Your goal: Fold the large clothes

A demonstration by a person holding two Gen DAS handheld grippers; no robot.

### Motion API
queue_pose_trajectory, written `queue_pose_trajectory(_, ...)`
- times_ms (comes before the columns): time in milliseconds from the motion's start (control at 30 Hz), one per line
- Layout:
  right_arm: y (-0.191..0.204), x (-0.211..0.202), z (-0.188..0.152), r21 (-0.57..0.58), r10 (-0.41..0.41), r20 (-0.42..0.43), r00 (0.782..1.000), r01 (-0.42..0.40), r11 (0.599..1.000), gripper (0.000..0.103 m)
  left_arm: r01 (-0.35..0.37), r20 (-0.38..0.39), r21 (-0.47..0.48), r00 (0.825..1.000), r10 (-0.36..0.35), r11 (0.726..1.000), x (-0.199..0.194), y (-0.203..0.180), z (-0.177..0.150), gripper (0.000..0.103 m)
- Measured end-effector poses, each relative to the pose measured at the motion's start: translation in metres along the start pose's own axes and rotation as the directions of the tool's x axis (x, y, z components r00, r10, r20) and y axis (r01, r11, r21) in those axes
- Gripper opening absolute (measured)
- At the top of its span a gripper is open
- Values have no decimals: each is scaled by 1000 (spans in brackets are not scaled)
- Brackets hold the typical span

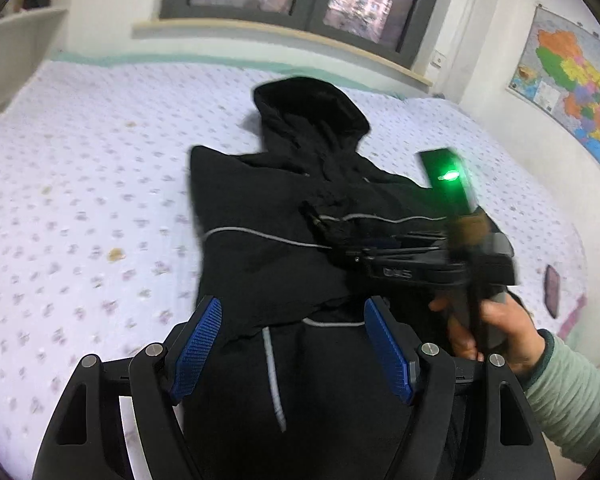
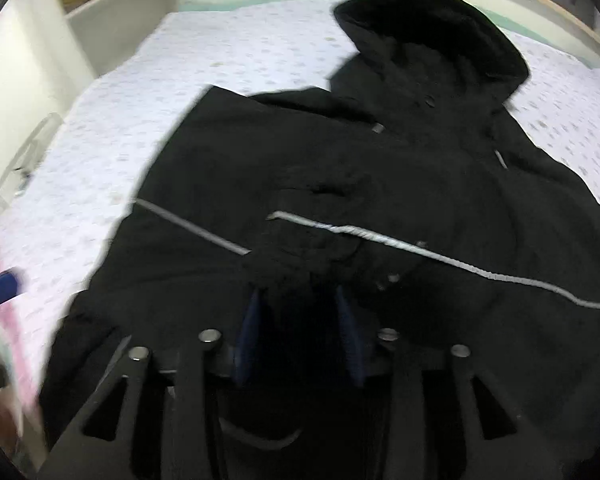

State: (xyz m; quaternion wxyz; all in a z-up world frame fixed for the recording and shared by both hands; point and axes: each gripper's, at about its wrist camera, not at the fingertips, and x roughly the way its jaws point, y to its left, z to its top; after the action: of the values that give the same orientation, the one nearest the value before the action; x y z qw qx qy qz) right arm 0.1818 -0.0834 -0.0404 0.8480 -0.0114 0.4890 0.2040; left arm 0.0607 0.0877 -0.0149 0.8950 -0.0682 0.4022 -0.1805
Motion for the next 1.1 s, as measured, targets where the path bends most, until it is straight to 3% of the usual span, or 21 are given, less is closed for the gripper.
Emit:
queue_pose_trajectory(100, -11, -43, -3, 4, 28, 76, 997, -28, 1000, 50, 117, -65, -17, 991, -118, 993, 19, -5, 20, 75)
queue_pose_trajectory(200, -33, -86, -7, 27, -43, 147, 988, 39, 999, 51, 220, -130, -88, 964, -231, 971, 52, -11, 46, 75)
queue_pose_trajectory(367, -93, -132, -29, 113, -204, 166, 965, 187, 976, 52, 174, -215, -167, 954, -208, 970, 129, -21, 75, 75)
queue_pose_trajectory(500, -142, -154, -52, 206, -248, 144, 958, 216, 954, 52, 127, -283, -230, 940, -191, 965, 188, -21, 76, 75)
queue_pose_trajectory(567, -157, -160, -60, 230, -282, 133, 950, 247, 941, 52, 109, -257, -236, 951, -170, 966, 200, -23, 76, 71)
queue_pose_trajectory(633, -168, -164, -68, 250, -303, 124, 945, 265, 931, 52, 108, -247, -198, 956, -157, 974, 204, -32, 78, 34)
queue_pose_trajectory(700, -178, -166, -74, 274, -319, 108, 942, 280, 920, 52, 101, -234, -171, 962, -140, 980, 200, -40, 79, 27)
queue_pose_trajectory(933, -176, -157, -59, 276, -327, 116, 938, 285, 918, 54, 110, -20, -63, 994, -112, 992, 94, -31, 109, 24)
queue_pose_trajectory(1033, -165, -137, -45, 254, -315, 118, 942, 278, 926, 59, 60, -40, -42, 997, -61, 997, 74, -2, 106, 25)
queue_pose_trajectory(1100, -157, -110, -36, 229, -300, 99, 949, 271, 935, 59, 34, -119, -79, 992, -44, 996, 91, 20, 91, 25)
